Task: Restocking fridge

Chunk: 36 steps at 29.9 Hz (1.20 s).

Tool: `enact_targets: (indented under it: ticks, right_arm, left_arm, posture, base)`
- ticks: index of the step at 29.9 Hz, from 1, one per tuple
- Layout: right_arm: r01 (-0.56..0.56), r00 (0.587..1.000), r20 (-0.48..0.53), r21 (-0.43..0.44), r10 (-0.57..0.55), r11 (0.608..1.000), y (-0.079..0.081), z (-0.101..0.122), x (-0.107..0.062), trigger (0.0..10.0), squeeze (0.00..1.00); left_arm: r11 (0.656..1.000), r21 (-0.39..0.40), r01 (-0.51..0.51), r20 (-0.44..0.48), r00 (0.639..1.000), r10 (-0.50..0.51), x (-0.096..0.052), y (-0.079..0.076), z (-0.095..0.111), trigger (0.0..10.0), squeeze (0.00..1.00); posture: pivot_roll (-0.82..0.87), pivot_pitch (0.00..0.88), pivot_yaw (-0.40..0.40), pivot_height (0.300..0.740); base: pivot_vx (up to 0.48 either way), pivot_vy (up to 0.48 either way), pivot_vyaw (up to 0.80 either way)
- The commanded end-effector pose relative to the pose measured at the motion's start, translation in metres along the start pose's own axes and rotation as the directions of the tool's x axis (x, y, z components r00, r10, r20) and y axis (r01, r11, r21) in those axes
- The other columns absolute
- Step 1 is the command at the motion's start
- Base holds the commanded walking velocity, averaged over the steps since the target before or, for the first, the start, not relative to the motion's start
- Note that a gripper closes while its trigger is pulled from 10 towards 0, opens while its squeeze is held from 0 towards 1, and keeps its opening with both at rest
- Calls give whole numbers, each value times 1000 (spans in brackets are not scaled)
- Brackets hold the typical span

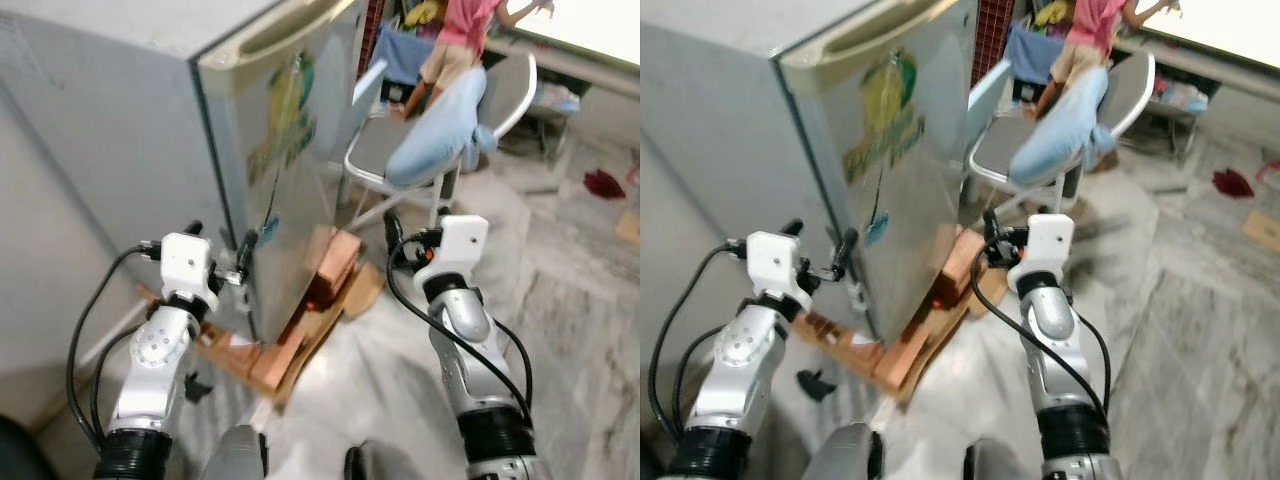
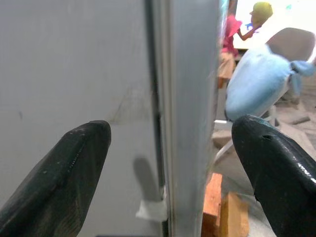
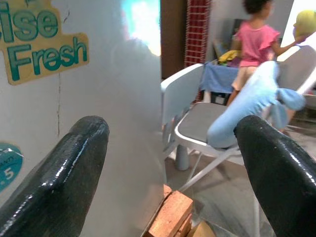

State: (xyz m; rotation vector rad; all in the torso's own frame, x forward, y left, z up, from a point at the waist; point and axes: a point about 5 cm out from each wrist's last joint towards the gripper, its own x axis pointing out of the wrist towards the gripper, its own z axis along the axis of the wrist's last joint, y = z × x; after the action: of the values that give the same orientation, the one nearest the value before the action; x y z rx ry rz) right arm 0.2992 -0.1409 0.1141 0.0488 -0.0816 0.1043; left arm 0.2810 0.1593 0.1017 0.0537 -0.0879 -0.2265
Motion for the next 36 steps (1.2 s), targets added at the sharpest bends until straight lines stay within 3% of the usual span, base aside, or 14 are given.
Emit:
enact_targets:
  ticks: [1, 12, 21, 29, 36]
  right_arm:
    - [30, 1000, -5, -14, -30, 999, -10, -1, -3, 10000, 0]
    - [36, 999, -8, -15, -36, 999, -11, -1, -3, 10000, 0]
    - [37, 999, 1, -27, -37, 999, -12, 1, -2, 10000, 0]
    - [47, 999, 18, -29, -46, 998, -12, 8, 1, 10000, 0]
    - [54, 999, 7, -34, -53, 998, -13, 6, -9, 10000, 0]
  left_arm:
    - [999, -3, 33, 7, 999, -33, 0, -8, 0, 10000, 0]
    - [998, -17, 61, 4, 998, -61, 0, -12, 2, 10000, 0]
    - [997, -16, 77, -3, 997, -77, 6, -15, 3, 10000, 0]
    - [998, 57, -18, -6, 1000, 19, 35, 9, 10, 10000, 0]
    - [994, 73, -77, 3, 997, 77, 58, 19, 16, 10000, 0]
  posture:
    - [25, 76, -30, 740]
    - [25, 86, -30, 740]
    - [24, 90, -32, 740]
    - [5, 117, -31, 740]
    - [-25, 118, -30, 740]
  base:
    - [0, 480, 0]
    - [45, 0, -597]
    - [0, 0, 0]
    - [0, 0, 0]
    - [0, 0, 0]
